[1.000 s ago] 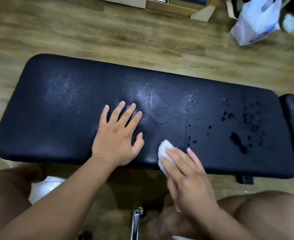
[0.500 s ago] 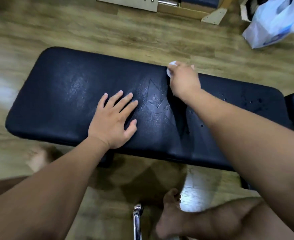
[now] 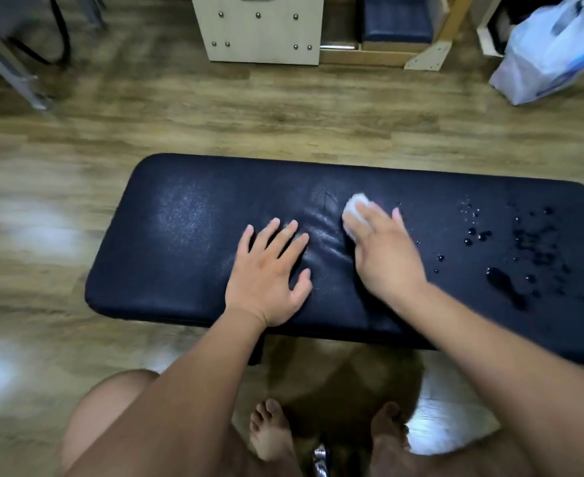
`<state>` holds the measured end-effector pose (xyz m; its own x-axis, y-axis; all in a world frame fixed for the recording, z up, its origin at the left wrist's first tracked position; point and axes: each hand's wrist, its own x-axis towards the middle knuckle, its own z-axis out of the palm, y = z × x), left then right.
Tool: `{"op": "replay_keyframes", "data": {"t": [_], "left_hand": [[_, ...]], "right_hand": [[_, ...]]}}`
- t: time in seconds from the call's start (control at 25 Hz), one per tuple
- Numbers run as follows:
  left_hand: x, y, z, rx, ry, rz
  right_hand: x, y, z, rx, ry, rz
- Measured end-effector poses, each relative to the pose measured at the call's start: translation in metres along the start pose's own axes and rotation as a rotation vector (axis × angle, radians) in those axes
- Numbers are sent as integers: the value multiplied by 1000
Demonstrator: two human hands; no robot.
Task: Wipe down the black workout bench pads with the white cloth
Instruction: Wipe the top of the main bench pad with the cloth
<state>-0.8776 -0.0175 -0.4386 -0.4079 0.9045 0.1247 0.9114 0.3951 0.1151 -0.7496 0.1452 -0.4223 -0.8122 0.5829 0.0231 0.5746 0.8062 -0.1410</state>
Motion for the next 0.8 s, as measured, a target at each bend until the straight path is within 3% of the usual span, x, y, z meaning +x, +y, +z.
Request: {"op": "replay_keyframes", "data": {"t": [0.2,0.32,0.52,0.68,0.8], "left_hand": [[-1,3,-4,-12,-32,-6],[-1,2,-3,-5,-36,-2],[1,1,-3,13,-62,-8],[0,1,-4,16,-65,6],[1,0,-4,26,-64,1]], "right_hand": [[-139,-22,0,42,-63,-62],[-147,-11,5,-7,-43,-124],[-61,-15,3,-127,-171,15],[48,4,4,-80,-196,125],[98,7,-9,-20,-308,200]]}}
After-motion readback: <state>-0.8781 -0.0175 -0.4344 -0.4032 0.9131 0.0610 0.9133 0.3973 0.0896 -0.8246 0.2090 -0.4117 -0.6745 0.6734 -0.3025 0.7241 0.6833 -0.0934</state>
